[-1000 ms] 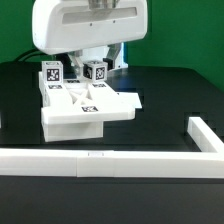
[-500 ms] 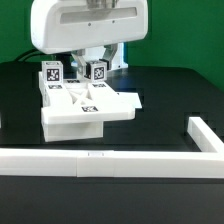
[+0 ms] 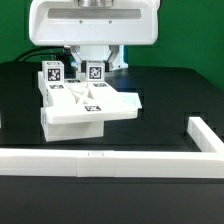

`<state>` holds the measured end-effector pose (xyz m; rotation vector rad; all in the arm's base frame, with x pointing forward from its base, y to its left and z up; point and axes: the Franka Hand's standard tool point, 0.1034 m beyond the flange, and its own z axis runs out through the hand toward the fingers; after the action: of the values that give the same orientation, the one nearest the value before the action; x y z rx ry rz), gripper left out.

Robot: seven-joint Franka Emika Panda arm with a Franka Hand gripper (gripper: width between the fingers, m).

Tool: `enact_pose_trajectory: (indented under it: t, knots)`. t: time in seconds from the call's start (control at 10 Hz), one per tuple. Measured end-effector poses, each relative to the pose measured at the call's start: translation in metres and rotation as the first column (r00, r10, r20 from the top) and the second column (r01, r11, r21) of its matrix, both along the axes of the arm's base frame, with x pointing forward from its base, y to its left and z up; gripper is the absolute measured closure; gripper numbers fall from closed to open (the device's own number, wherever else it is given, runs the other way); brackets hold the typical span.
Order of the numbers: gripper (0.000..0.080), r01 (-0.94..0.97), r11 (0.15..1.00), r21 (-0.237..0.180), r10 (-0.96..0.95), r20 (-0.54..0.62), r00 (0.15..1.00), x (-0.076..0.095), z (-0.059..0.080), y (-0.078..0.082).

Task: Assemble chair

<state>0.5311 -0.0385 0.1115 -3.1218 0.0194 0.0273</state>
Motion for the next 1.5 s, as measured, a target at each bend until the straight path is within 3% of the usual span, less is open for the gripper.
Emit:
enact_pose_trajectory:
  t: [0.4,0.6,0.8,1.0,1.1,1.3,1.4,1.5]
  knots:
    - [0.0515,0.275,0.961,-0.001,-0.275,-0.001,0.961,0.0004,-0.0001,0.0005]
    - [0.0515,0.478,0.878,0.022,-0.479,0.016,0.878,-0.0011,-0.0003,0.0015]
    - [0.0515,0.667,0.743,0.059,-0.669,0.023,0.743,0.0007,-0.0008,0.0015]
    - [0.0515,0.764,0.640,0.083,-0.767,0.024,0.641,0.0028,-0.0006,0.0023]
    - [0.0515,0.761,0.643,0.082,-0.765,0.024,0.644,0.0027,-0.0012,0.0023]
    - [0.0264,0.699,0.711,0.079,-0.703,0.031,0.711,0.0025,-0.0025,0.0021]
    - [0.0264,0.697,0.713,0.079,-0.700,0.031,0.713,0.0024,-0.0029,0.0022]
    - [0.0174,0.648,0.758,0.077,-0.652,0.037,0.758,0.0022,-0.0032,0.0020]
